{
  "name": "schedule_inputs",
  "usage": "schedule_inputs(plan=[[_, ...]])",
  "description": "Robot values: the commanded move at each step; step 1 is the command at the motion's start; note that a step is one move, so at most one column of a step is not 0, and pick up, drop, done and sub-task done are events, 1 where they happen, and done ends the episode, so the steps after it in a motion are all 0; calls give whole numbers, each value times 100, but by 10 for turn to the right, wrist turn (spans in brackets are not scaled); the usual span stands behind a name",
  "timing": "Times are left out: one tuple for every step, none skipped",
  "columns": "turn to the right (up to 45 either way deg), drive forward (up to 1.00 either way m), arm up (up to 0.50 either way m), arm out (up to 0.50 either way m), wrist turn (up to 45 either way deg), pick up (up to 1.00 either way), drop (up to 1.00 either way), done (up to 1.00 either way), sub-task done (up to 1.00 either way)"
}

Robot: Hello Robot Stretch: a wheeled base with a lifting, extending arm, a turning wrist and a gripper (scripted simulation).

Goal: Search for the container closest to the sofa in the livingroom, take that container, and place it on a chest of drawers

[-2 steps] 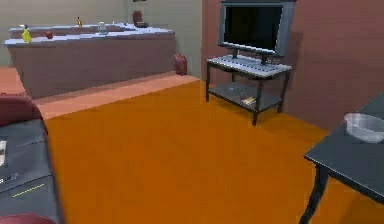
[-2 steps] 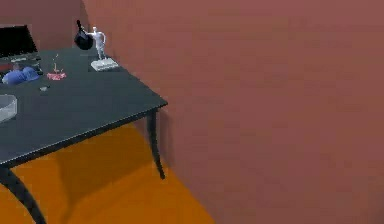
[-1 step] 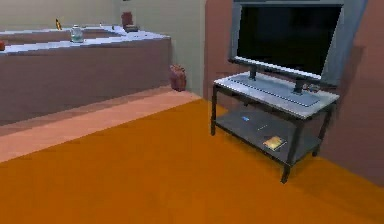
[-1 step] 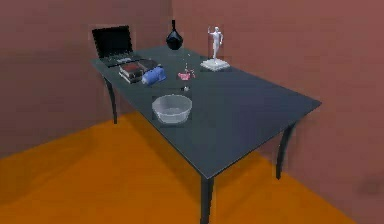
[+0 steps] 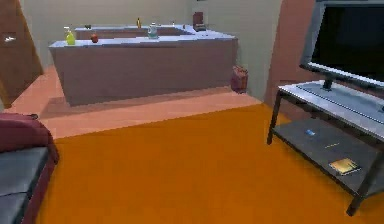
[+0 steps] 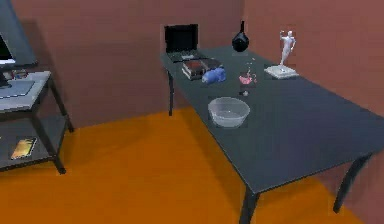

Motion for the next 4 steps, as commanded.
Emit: schedule_inputs(plan=[[-30,0,0,0,0,0,0,0,0],[0,10,0,0,0,0,0,0,0],[450,0,0,0,0,0,0,0,0],[300,0,0,0,0,0,0,0,0]])
